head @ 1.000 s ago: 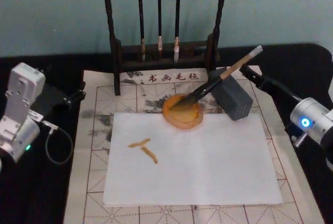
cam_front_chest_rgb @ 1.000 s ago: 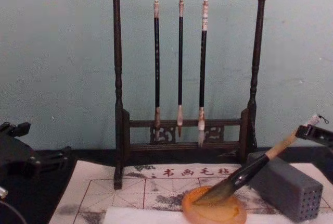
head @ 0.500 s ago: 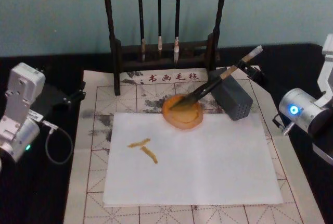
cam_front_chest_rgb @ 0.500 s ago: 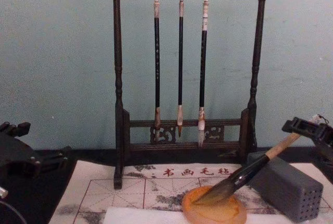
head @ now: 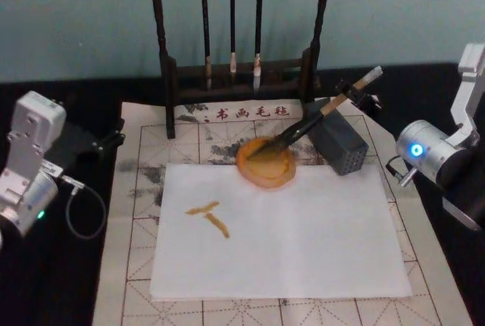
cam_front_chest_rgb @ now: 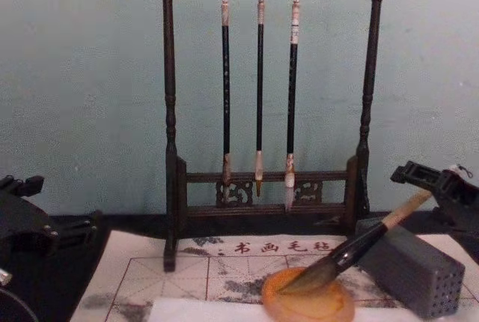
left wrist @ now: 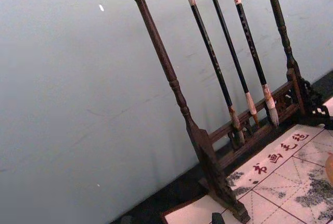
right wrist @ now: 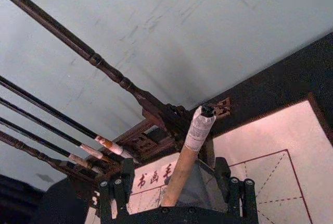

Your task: Pick up the brush from the inkstone, write on the paper, then place the brush back to its original position.

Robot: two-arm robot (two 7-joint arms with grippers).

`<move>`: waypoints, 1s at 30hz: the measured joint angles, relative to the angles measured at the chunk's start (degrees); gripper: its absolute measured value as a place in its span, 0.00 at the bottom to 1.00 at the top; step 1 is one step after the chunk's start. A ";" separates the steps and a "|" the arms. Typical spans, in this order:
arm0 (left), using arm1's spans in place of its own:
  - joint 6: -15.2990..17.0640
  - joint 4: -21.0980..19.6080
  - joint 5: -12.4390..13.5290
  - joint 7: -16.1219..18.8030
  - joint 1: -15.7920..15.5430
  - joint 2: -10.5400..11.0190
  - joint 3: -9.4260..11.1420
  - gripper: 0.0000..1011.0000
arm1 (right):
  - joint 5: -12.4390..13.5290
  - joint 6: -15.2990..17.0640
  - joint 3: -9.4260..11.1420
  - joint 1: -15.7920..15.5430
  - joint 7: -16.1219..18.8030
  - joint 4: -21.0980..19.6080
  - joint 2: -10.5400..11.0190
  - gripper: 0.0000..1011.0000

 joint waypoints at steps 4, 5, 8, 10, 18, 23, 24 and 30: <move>0.00 0.00 0.00 0.00 0.00 0.00 0.00 0.99 | 0.63 -0.25 -0.44 0.53 0.01 0.73 -0.10 0.99; 0.00 0.00 0.00 0.00 0.00 0.00 0.00 0.99 | 0.76 -0.30 -0.52 0.64 0.03 0.89 -0.12 0.99; 0.00 0.00 0.00 0.00 0.00 0.00 0.00 0.99 | 1.31 -0.50 -0.77 1.07 0.05 1.50 -0.25 0.99; 0.00 0.00 0.00 0.00 0.00 0.00 0.00 0.99 | 1.69 -0.65 -0.99 1.45 0.02 2.02 -0.37 0.99; 0.00 0.00 0.00 0.00 0.00 0.00 0.00 0.99 | 2.88 -1.33 -1.59 2.24 -0.06 3.05 -0.42 0.99; 0.00 0.00 0.00 0.00 0.00 0.00 0.00 0.99 | 3.68 -1.89 -1.88 2.64 -0.32 3.64 -0.24 0.99; 0.00 0.00 0.00 0.00 0.00 0.00 0.00 0.99 | 3.81 -1.92 -1.90 2.70 -0.35 3.71 -0.21 0.99; 0.00 0.00 0.00 0.00 0.00 0.00 0.00 0.99 | 4.89 -2.02 -2.13 2.89 -0.46 4.01 0.07 0.99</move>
